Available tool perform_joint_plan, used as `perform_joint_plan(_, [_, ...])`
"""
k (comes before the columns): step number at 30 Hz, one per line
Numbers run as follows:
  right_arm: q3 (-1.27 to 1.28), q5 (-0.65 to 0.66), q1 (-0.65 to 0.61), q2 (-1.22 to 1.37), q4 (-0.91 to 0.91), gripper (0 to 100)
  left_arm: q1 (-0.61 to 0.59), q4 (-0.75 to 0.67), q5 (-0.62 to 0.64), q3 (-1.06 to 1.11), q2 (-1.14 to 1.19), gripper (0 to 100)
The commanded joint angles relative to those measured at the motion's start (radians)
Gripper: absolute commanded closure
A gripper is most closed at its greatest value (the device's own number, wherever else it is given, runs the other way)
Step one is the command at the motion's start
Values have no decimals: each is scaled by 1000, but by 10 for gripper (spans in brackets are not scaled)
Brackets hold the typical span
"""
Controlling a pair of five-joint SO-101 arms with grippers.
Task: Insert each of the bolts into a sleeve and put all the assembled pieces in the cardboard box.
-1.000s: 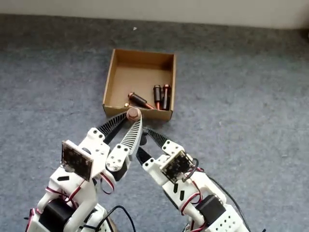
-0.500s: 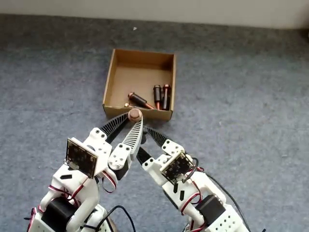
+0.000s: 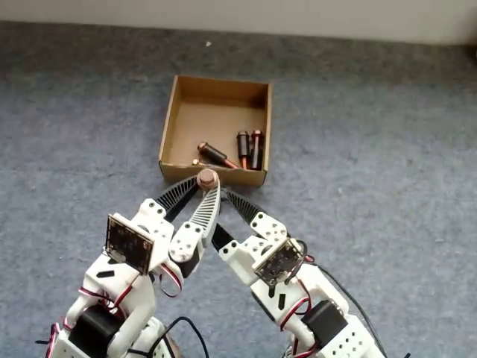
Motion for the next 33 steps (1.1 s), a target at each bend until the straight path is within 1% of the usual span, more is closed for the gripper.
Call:
perform_joint_plan(1, [133,8,-2,-28,-65,995,-44,-2,5,12,5,994])
perform_joint_plan(7, [133,9,-1,-28,-107,995,-45,3,-2,15,5,989])
perform_joint_plan(12, [133,8,64,-28,-108,995,-45,95,-2,8,5,864])
perform_joint_plan(14, [133,8,84,-28,-108,995,-47,118,-3,5,5,851])
perform_joint_plan(26, [142,8,93,-28,-108,995,-41,127,-3,4,5,848])
perform_joint_plan(29, [143,8,128,-27,-108,995,-41,127,-6,2,5,848])
perform_joint_plan(31, [143,8,165,-27,-108,995,-39,127,-52,2,5,850])
perform_joint_plan(33, [143,6,194,-27,-107,995,-39,127,-71,2,5,852])
